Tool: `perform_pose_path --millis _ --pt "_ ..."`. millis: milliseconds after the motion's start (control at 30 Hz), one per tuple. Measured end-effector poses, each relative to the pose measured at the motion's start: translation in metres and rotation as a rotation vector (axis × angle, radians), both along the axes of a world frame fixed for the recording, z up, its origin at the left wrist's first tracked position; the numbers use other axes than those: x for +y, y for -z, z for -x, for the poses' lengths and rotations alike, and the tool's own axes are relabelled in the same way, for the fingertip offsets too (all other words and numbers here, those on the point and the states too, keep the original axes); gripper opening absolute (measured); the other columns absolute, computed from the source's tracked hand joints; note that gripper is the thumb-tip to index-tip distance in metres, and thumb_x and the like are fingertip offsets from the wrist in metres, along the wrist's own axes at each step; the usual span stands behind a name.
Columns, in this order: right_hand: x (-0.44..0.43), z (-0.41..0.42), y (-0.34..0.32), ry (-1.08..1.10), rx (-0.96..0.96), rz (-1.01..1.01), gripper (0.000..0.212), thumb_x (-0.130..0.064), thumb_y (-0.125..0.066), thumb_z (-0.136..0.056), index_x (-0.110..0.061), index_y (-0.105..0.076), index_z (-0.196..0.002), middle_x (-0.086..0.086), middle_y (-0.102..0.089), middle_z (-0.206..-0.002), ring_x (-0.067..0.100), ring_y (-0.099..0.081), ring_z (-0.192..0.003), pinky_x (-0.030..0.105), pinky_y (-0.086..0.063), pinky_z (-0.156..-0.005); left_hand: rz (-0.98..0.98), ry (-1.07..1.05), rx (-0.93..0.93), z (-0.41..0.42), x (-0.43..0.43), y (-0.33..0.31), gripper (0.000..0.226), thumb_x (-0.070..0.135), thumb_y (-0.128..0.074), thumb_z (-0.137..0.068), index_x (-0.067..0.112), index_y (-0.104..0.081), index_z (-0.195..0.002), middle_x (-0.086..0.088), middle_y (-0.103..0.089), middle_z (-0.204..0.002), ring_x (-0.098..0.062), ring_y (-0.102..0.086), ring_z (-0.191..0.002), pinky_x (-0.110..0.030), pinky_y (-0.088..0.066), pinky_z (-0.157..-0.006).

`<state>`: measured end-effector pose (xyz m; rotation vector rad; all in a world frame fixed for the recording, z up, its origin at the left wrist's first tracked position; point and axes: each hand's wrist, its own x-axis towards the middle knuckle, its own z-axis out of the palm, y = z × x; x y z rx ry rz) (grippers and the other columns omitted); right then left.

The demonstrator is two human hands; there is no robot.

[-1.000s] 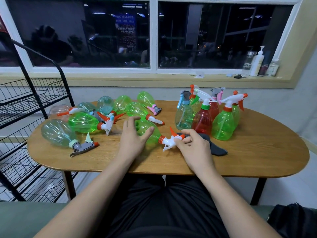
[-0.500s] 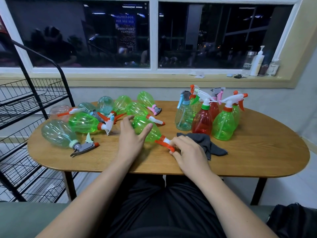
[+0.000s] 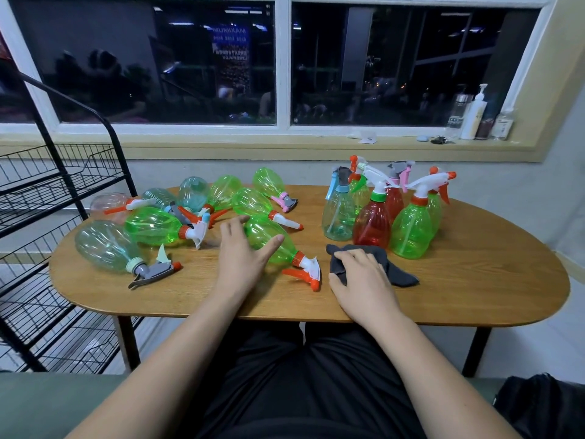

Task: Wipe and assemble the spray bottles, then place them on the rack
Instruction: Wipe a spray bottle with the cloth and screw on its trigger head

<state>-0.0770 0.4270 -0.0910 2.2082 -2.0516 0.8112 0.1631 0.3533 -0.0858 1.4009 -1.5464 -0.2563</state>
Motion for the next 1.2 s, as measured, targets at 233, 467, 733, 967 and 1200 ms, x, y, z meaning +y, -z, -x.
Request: perform_pose_path --millis 233,467,733,967,1200 --pt "-0.012 0.003 0.000 0.061 0.015 0.054 0.013 -0.027 -0.062 -0.105 -0.018 -0.071 -0.103 0.000 -0.066 -0.109 0.025 -0.056 -0.108 0.040 -0.046 -0.087 0.004 0.001 -0.011 0.000 0.001 0.000 0.089 0.064 -0.079 -0.083 0.014 -0.045 -0.148 -0.004 -0.042 -0.142 -0.020 -0.048 -0.132 -0.036 -0.045 -0.108" --pt "-0.006 -0.014 -0.017 -0.051 -0.396 0.187 0.017 -0.030 -0.050 -0.112 -0.019 -0.051 -0.099 0.002 -0.064 -0.079 0.025 -0.060 -0.075 0.045 -0.045 -0.064 -0.004 0.005 -0.008 0.002 0.004 -0.002 0.087 0.064 -0.081 -0.082 0.015 -0.045 -0.144 -0.003 -0.045 -0.141 -0.021 -0.051 -0.130 -0.034 -0.046 -0.100" --pt "-0.003 -0.052 -0.017 -0.218 -0.439 0.080 0.014 -0.033 -0.043 -0.114 -0.030 -0.053 -0.122 0.000 -0.070 -0.088 0.017 -0.067 -0.080 0.043 -0.052 -0.069 -0.056 0.041 0.008 0.005 0.006 -0.006 0.088 0.065 -0.082 -0.080 0.017 -0.040 -0.142 -0.008 -0.060 -0.144 -0.029 -0.060 -0.130 -0.036 -0.047 -0.096" --pt "0.008 -0.055 -0.008 -0.407 0.006 -0.159 0.067 -0.051 -0.029 -0.115 -0.025 -0.004 -0.171 -0.012 0.005 -0.177 0.000 0.010 -0.161 0.024 0.001 -0.129 -0.018 0.113 -0.013 0.001 0.005 -0.004 0.098 0.068 -0.077 -0.083 0.024 -0.033 -0.158 -0.004 -0.049 -0.160 -0.023 -0.049 -0.145 -0.037 -0.046 -0.106" --pt "0.025 -0.042 -0.005 -0.412 0.124 -0.202 0.071 -0.058 -0.024 -0.113 -0.030 0.008 -0.170 -0.020 0.020 -0.172 -0.008 0.023 -0.155 0.023 0.008 -0.129 -0.013 0.125 -0.076 0.002 0.004 -0.004 0.090 0.076 -0.073 -0.080 0.039 -0.040 -0.155 -0.001 -0.054 -0.152 -0.021 -0.054 -0.138 -0.035 -0.046 -0.100"
